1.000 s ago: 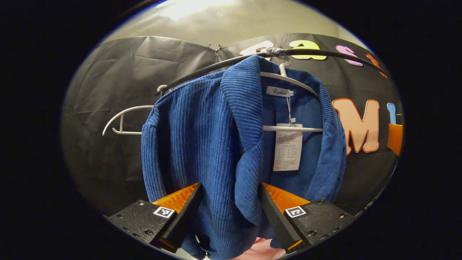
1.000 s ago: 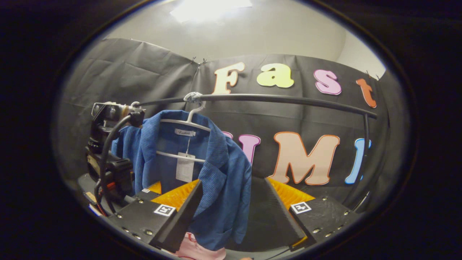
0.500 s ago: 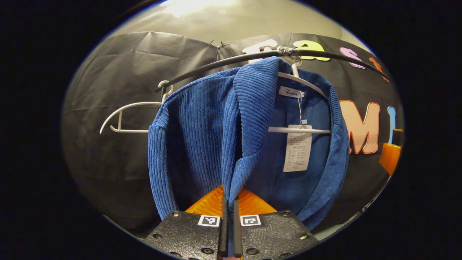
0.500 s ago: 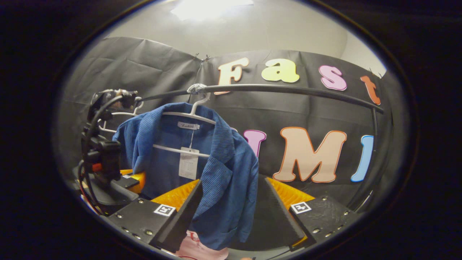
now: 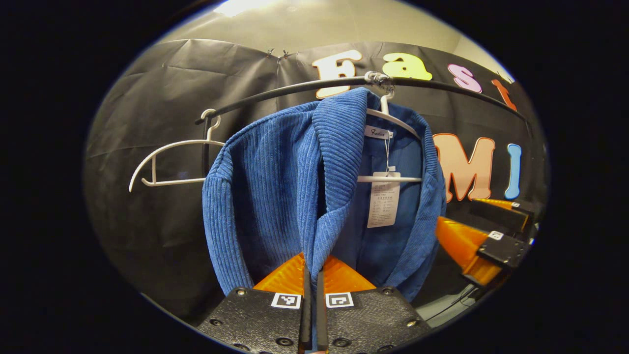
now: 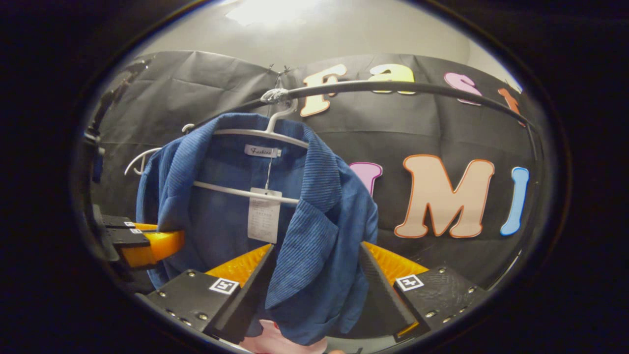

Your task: Grasp the clothes on the hanger with both hands and then place them into the laundry hamper below.

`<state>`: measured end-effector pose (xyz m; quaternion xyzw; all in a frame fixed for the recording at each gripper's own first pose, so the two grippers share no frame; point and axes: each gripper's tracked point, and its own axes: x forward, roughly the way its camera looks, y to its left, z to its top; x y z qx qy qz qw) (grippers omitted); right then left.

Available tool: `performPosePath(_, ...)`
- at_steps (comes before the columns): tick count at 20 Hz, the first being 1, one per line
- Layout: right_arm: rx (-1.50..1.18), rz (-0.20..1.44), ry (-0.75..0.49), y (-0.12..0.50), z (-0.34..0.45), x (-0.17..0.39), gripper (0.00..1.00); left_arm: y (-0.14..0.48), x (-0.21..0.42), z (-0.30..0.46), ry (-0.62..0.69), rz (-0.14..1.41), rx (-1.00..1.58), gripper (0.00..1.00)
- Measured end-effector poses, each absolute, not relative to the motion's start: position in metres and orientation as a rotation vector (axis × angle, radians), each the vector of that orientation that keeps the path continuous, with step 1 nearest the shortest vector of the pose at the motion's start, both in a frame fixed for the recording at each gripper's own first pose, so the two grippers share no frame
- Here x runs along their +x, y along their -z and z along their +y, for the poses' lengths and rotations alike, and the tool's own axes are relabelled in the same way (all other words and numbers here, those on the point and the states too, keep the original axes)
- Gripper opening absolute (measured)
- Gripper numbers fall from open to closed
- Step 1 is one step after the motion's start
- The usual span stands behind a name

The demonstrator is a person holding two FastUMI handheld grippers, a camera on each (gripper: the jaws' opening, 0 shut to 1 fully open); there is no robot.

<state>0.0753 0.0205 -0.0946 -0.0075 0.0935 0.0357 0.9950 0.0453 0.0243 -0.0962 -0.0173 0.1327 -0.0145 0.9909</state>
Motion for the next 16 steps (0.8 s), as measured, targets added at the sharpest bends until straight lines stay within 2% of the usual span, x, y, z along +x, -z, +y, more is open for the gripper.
performPosePath(2, -0.004, 0.197, -0.08, 0.105, 0.025, 0.087, 0.97, 0.092, 0.04, 0.024, 0.048, 0.273, -0.044, 0.02)
performPosePath(5, 0.012, 0.219, -0.079, 0.123, 0.032, 0.1, 0.96, 0.086, 0.035, 0.025, 0.073, 0.28, -0.076, 0.04)
performPosePath(6, 0.009, 0.228, -0.073, 0.129, 0.031, 0.104, 1.0, 0.085, 0.033, 0.026, 0.073, 0.281, -0.079, 0.04)
performPosePath(8, 0.005, 0.244, -0.058, 0.14, 0.029, 0.113, 1.0, 0.084, 0.033, 0.029, 0.074, 0.28, -0.071, 0.04)
performPosePath(9, 0.007, 0.257, -0.051, 0.148, 0.029, 0.115, 0.96, 0.085, 0.031, 0.03, 0.077, 0.286, -0.063, 0.02)
performPosePath(10, 0.012, 0.268, -0.045, 0.153, 0.028, 0.118, 0.98, 0.083, 0.03, 0.031, 0.077, 0.283, -0.055, 0.06)
performPosePath(11, 0.017, 0.276, -0.031, 0.158, 0.026, 0.119, 0.99, 0.083, 0.03, 0.032, 0.078, 0.283, -0.049, 0.03)
performPosePath(13, 0.025, 0.295, 0.0, 0.168, 0.018, 0.123, 1.0, 0.083, 0.028, 0.029, 0.097, 0.292, -0.047, 0.06)
performPosePath(14, 0.029, 0.305, 0.005, 0.174, 0.016, 0.125, 0.96, 0.081, 0.027, 0.028, 0.104, 0.288, -0.053, 0.05)
performPosePath(16, 0.028, 0.329, 0.028, 0.182, 0.008, 0.129, 1.0, 0.081, 0.027, 0.027, 0.11, 0.293, -0.059, 0.1)
